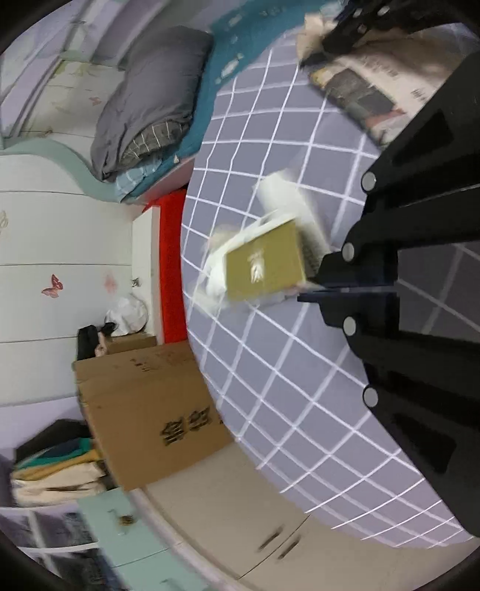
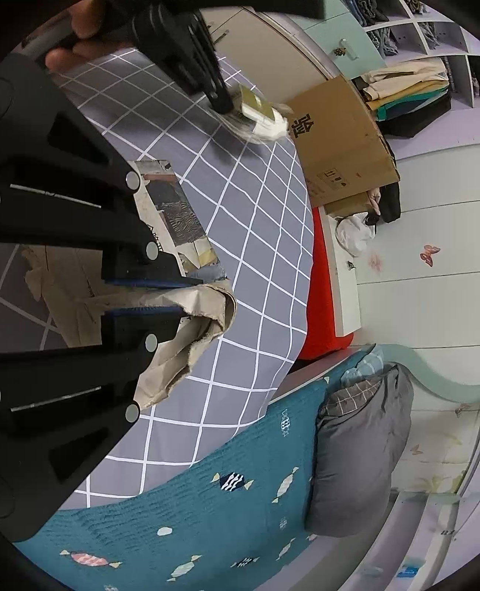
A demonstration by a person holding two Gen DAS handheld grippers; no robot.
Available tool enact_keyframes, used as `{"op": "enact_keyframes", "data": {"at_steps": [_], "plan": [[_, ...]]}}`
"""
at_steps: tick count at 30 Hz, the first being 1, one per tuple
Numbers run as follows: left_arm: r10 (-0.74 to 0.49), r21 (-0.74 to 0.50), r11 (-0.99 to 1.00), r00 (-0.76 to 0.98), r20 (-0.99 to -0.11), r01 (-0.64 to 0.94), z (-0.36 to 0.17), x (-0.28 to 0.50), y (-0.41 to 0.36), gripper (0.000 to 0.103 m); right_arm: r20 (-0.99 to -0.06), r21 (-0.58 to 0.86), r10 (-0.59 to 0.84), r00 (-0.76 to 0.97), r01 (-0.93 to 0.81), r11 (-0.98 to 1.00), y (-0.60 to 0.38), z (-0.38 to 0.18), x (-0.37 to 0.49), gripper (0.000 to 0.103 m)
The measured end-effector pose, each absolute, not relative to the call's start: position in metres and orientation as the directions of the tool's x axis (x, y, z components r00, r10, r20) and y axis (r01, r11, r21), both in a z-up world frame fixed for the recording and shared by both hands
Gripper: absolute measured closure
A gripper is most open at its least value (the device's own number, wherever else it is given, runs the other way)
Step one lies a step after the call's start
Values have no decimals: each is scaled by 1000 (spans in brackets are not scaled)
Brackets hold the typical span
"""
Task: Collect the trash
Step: 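Carry both items over the wastebasket and open both tools to drop them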
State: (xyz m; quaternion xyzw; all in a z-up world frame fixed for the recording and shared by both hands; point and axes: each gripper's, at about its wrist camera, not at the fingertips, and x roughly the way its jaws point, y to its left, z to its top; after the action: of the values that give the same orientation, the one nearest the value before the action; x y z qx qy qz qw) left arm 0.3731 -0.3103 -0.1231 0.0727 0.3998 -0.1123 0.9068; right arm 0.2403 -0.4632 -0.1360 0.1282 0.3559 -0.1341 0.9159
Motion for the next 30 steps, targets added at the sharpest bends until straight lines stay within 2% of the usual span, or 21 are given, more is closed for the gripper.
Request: {"op": "enact_keyframes", "data": {"at_steps": [8, 16, 23, 30], "plan": [[-250, -47, 948, 650, -718, 313, -106, 341, -256, 101, -655, 166, -117, 746, 293, 942, -439, -123, 228, 95], [-265, -95, 956, 680, -684, 277, -78, 309, -168, 101, -589, 122, -62, 806, 164, 979, -351, -61, 225, 95], [-239, -140, 971, 714, -658, 195, -56, 284, -60, 101, -570, 51, 30, 821, -1, 999, -230, -33, 240, 95], [-178, -174, 981, 738, -651, 83, -57, 264, 52, 101, -586, 15, 158, 795, -185, 983, -95, -35, 258, 95]]}}
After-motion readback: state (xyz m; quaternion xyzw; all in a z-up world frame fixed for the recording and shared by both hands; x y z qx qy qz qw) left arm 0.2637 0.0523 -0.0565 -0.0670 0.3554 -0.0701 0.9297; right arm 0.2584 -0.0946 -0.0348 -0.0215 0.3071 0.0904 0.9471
